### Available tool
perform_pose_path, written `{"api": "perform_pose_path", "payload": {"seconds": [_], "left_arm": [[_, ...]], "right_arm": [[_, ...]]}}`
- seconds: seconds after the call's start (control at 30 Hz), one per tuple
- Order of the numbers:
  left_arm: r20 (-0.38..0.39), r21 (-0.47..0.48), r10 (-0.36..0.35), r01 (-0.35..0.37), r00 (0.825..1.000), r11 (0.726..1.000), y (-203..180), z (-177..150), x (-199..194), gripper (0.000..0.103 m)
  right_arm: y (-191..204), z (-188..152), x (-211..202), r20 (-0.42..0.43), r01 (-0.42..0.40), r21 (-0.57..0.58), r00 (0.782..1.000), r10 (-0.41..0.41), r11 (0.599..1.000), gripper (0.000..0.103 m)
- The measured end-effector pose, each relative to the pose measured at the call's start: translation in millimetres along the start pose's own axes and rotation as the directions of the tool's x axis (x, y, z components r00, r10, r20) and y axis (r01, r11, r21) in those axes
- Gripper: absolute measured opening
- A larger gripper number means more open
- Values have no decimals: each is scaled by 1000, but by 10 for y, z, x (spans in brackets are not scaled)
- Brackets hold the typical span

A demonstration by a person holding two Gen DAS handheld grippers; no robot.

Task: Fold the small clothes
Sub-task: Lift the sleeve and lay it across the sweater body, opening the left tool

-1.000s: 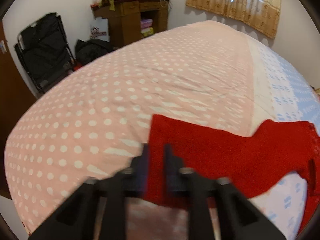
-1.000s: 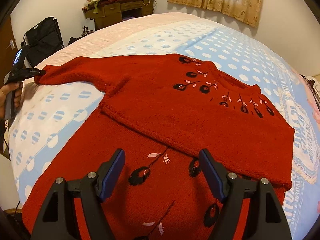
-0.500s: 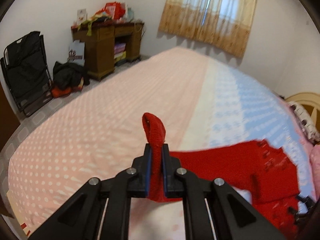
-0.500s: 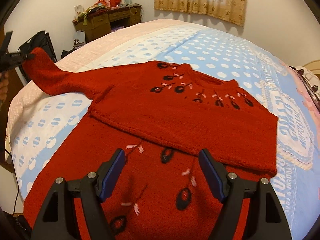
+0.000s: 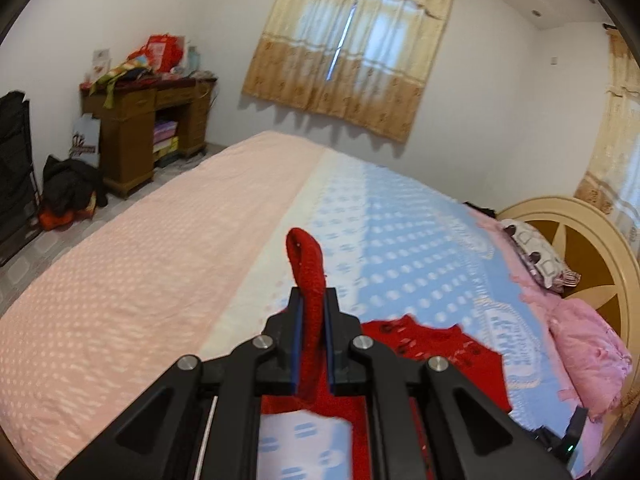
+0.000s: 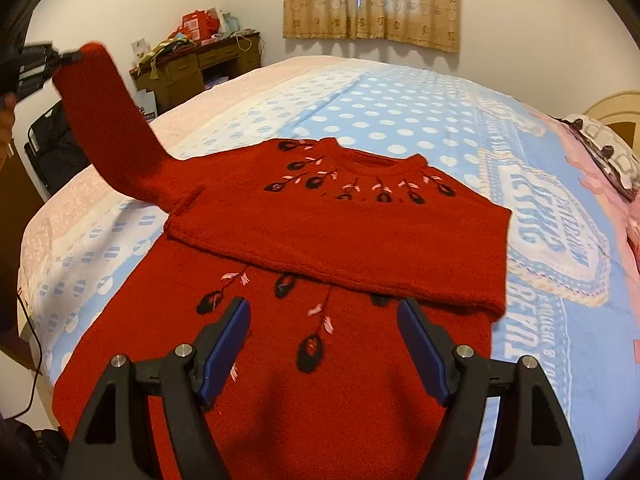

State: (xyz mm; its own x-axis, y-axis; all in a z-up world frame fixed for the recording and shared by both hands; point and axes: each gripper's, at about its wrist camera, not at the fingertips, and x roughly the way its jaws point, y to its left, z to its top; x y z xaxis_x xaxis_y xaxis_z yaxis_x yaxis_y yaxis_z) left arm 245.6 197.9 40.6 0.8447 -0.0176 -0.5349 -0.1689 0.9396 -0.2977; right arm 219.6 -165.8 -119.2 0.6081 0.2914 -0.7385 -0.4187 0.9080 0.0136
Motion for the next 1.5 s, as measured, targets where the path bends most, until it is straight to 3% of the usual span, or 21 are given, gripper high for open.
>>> {"api": "perform_pose_path", "payload": {"seconds": [0.23, 0.77, 1.0, 1.37, 1.5], "left_arm": [[3, 21, -92, 92, 996, 996, -527, 212, 2, 10], [-66, 79, -204, 209, 977, 975, -1621, 108, 362, 10], [-140, 131, -219, 237, 966, 962, -2136, -180, 665, 10], [-254, 209, -165, 220, 953, 953, -2675, -856, 1334, 10], [-323, 261, -151, 241, 934, 935, -2869, -1172, 1529, 13]], "right_arm": [[-86, -130, -131, 21, -9, 18, 1000, 9, 1000, 77], [-366, -496, -147, 15, -7, 83, 1000, 6, 996, 77], [-493, -612, -141, 20, -42, 145, 999, 39, 989, 77], [-606, -669, -72, -5, -60, 203, 998, 62, 977, 78], [-665, -700, -48, -11, -69, 234, 997, 73, 970, 78]]}}
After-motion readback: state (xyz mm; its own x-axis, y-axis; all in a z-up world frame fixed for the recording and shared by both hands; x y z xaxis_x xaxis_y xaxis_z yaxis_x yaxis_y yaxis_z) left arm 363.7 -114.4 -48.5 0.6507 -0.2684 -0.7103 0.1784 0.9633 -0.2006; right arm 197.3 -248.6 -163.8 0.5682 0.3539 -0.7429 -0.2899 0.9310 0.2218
